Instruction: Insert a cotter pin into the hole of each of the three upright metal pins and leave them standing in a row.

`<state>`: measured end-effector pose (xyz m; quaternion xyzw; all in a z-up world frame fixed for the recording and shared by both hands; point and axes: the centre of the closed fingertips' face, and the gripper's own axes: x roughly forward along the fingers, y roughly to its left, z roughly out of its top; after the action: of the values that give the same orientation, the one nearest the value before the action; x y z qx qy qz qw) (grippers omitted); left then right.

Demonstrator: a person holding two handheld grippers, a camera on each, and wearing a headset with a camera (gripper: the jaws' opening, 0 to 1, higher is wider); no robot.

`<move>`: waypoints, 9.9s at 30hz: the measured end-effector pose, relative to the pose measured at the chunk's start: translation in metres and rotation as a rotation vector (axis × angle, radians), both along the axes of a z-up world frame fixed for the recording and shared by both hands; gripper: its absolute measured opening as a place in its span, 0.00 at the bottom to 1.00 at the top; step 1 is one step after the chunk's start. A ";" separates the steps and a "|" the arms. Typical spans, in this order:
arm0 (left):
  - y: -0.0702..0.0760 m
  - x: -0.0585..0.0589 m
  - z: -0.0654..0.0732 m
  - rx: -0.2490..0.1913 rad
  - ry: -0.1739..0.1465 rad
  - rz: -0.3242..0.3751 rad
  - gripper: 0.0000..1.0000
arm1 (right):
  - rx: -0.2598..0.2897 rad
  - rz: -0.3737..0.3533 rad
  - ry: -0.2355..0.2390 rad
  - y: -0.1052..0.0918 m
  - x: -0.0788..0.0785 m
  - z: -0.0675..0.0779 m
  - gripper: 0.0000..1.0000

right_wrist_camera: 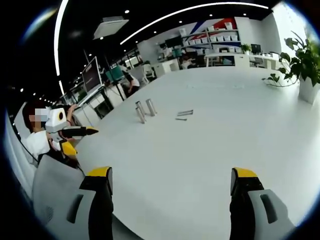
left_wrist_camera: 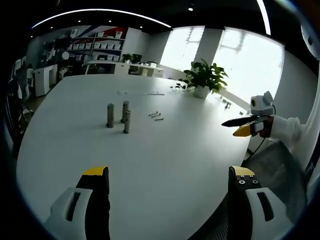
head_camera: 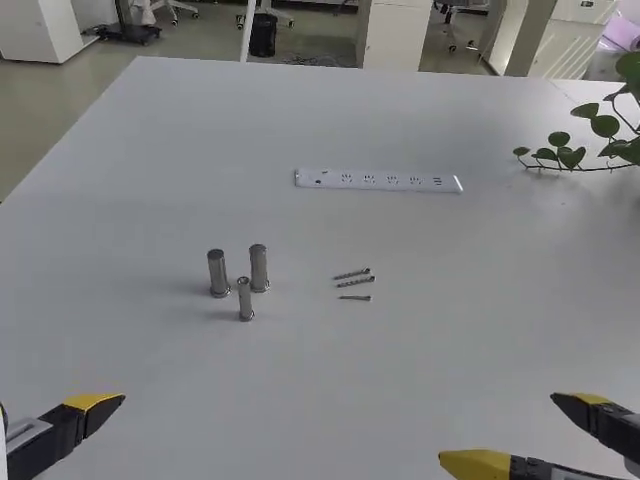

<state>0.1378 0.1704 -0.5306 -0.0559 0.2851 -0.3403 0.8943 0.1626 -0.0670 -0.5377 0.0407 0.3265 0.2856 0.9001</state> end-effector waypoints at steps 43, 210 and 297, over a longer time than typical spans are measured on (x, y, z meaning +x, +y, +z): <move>0.002 0.032 -0.011 -0.002 0.013 -0.005 0.99 | -0.017 -0.046 0.014 -0.003 -0.002 -0.003 0.95; -0.140 0.007 0.000 -0.080 -0.130 -0.509 0.88 | -0.063 0.032 -0.012 -0.003 -0.027 -0.001 0.92; -0.103 0.025 -0.022 0.001 -0.064 -0.270 0.99 | -0.747 0.983 0.072 0.089 0.179 -0.075 0.10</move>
<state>0.1626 0.0672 -0.5525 -0.0056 0.2616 -0.4587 0.8492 0.3414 0.0217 -0.6122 -0.4228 0.4153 0.5316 0.6051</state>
